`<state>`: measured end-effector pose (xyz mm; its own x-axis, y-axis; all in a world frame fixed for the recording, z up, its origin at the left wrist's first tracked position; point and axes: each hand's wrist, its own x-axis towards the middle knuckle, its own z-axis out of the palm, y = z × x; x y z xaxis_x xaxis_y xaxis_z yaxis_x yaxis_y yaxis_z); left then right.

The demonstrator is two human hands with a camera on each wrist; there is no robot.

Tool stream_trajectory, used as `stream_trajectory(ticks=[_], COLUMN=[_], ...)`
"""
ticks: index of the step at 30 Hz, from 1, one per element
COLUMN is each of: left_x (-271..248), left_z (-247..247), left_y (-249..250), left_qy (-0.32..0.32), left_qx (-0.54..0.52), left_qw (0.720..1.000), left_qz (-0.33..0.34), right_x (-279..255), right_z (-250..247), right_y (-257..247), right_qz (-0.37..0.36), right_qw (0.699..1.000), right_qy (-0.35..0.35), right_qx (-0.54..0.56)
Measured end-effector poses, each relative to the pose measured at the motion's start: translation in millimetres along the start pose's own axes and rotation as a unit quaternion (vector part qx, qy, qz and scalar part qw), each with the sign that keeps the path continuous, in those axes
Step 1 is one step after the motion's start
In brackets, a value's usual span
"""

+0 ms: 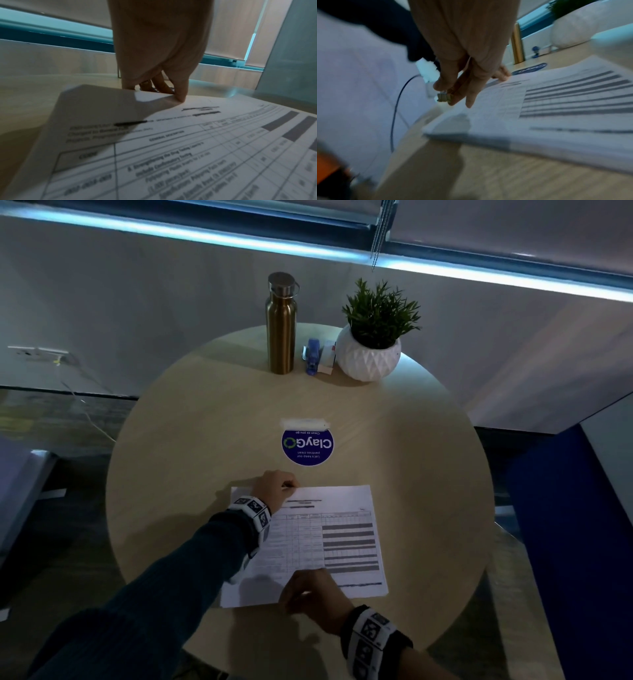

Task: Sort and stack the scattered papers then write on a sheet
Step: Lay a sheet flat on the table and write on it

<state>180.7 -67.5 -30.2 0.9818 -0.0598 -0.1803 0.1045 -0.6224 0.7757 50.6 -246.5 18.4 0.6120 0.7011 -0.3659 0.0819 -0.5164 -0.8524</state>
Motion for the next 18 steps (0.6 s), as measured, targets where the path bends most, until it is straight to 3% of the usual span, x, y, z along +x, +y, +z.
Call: stream_trajectory(ticks=[3, 7, 11, 18], left_x=[-12.2, -28.7, -37.2, -41.8], left_z=[7.2, 19.9, 26.7, 26.6], left_y=[3.0, 9.1, 13.1, 20.7], left_qy=[-0.011, -0.029, -0.035, -0.029], left_qx=[-0.008, -0.01, -0.011, -0.023], left_qw=[1.0, 1.0, 0.999, 0.999], left_qz=[-0.002, 0.0, 0.013, 0.016], right_x=[0.4, 31.7, 59.4, 75.8], right_z=[-31.7, -80.4, -104.2, -102.3], right_y=[4.6, 17.8, 24.9, 21.6], right_qz=[-0.011, 0.053, 0.085, 0.065], right_qw=[0.988, 0.953, 0.948, 0.958], right_qy=[0.147, 0.296, 0.307, 0.268], right_qx=[0.033, 0.034, 0.004, -0.073])
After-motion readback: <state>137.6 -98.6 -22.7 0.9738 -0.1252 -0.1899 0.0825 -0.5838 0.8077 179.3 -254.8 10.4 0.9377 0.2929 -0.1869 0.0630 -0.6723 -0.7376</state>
